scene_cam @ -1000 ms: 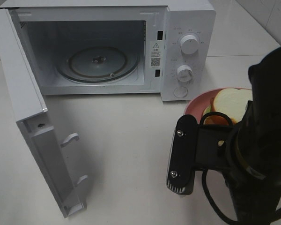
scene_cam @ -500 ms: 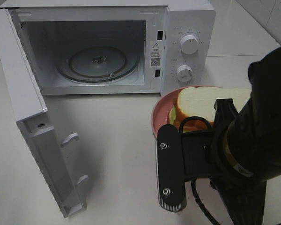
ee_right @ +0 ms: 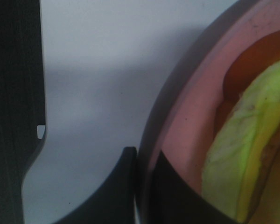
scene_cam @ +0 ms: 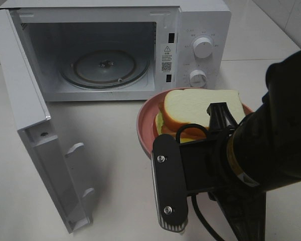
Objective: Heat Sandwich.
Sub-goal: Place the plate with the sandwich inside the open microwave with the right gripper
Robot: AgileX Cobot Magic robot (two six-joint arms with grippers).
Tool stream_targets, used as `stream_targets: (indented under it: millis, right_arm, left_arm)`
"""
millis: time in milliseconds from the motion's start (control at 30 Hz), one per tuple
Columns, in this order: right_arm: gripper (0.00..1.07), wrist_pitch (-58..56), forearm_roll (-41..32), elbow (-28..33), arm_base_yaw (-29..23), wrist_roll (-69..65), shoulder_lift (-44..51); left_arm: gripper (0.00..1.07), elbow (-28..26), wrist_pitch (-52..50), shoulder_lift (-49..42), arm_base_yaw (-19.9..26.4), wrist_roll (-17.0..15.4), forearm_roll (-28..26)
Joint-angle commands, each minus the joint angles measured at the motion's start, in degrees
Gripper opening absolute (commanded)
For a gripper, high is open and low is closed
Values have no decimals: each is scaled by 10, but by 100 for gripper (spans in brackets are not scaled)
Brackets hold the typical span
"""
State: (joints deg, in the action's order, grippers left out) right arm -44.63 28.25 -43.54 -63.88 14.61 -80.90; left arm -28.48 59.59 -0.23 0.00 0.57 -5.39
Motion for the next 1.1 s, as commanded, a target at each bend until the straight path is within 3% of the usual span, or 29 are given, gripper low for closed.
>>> stream_targets:
  millis: [33,433,900,1100]
  right_arm:
    - [0,21,23,1,17,38,5]
    - [0,96,23,1,119,224,5]
    - [0,147,-77,1,174,489,5]
    - [0,156,-84,1,174,549,5]
  left_arm:
    - [97,2,-3,-11,-2,1,-5]
    - [97,2,-3,-11,-2,1,-5]
    - [97,2,-3,-11,-2,1,-5]
    - [97,2,-3,-11,-2,1,-5]
